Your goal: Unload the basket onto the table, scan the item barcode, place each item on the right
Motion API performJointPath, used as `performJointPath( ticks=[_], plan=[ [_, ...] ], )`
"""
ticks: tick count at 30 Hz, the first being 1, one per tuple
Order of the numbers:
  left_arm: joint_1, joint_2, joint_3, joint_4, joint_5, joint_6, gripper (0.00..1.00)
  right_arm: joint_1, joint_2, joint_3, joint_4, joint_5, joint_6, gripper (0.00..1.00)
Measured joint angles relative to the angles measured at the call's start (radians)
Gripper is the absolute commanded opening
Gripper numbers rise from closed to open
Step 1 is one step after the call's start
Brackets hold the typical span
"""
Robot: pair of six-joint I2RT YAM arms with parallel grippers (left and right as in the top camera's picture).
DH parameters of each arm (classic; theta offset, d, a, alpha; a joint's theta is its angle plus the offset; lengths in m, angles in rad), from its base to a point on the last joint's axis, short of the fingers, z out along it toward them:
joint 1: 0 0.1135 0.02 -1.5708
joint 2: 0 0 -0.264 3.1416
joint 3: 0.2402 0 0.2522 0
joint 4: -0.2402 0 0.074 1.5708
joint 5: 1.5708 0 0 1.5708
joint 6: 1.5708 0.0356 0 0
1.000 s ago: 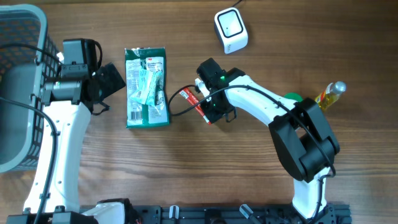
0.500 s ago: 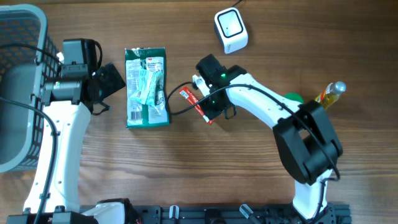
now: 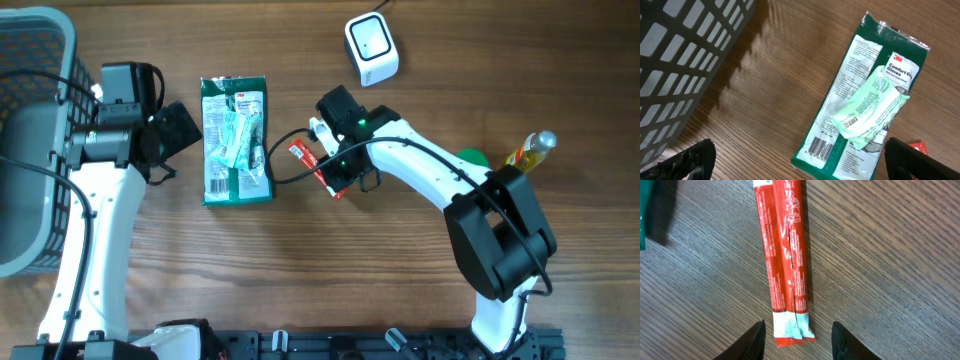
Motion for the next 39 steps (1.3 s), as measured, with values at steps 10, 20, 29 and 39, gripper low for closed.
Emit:
performJointPath(
  ticks=[10, 20, 29, 39],
  plan=[
    [0.000, 0.000, 0.000, 0.000, 0.000, 0.000, 1.00, 0.000, 0.006, 0.000, -0.006, 0.001, 0.011, 0.37],
    [0.000, 0.000, 0.000, 0.000, 0.000, 0.000, 1.00, 0.000, 0.061, 0.000, -0.018, 0.000, 0.016, 0.31],
    [0.000, 0.000, 0.000, 0.000, 0.000, 0.000, 1.00, 0.000, 0.061, 0.000, -0.027, 0.000, 0.021, 0.21],
    [0.000, 0.000, 0.000, 0.000, 0.000, 0.000, 1.00, 0.000, 0.061, 0.005, -0.044, 0.000, -0.031, 0.04]
  ],
)
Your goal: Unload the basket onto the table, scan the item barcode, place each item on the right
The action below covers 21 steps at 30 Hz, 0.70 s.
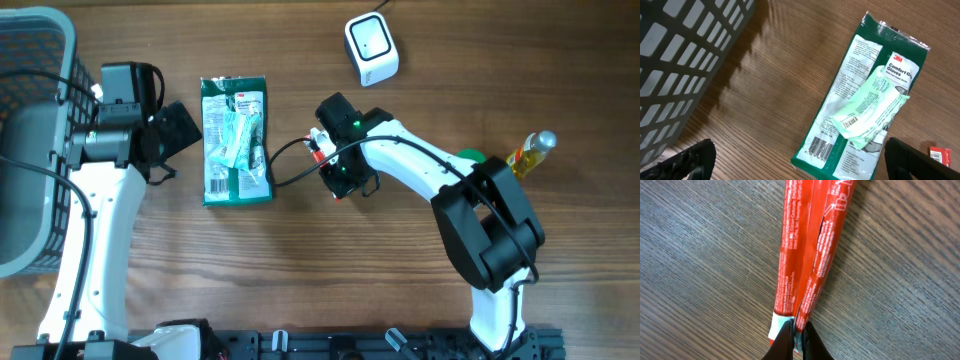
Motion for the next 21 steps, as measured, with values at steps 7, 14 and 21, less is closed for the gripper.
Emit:
performJointPath(
  ticks=[7, 14, 21],
  plan=[
    [0.000, 0.000, 0.000, 0.000, 0.000, 0.000, 1.00, 0.000, -0.021, 0.009, 0.000, 0.003, -0.053, 0.04],
    [0.000, 0.000, 0.000, 0.000, 0.000, 0.000, 1.00, 0.000, -0.126, 0.019, 0.001, 0.004, -0.138, 0.04],
    [0.000, 0.000, 0.000, 0.000, 0.000, 0.000, 0.99, 0.000, -0.130, 0.020, 0.013, 0.023, -0.157, 0.04]
  ],
)
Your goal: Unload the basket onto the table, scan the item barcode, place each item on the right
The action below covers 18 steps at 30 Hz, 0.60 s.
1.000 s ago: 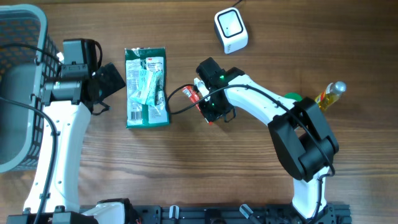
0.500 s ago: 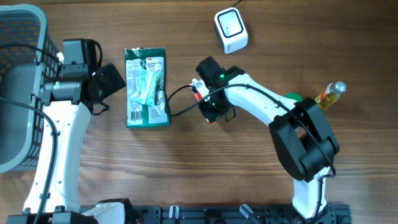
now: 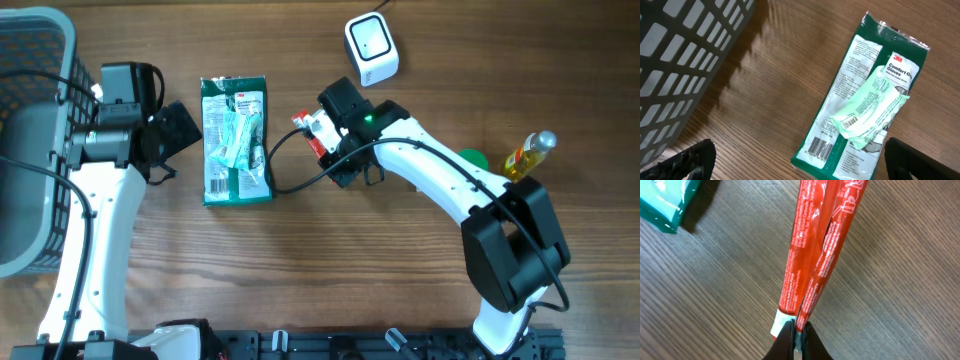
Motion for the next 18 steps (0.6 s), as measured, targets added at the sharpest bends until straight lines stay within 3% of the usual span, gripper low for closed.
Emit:
performJointPath(
  ticks=[18],
  plan=[
    [0.000, 0.000, 0.000, 0.000, 0.000, 0.000, 1.00, 0.000, 0.000, 0.000, 0.006, 0.011, 0.000, 0.04]
  ],
)
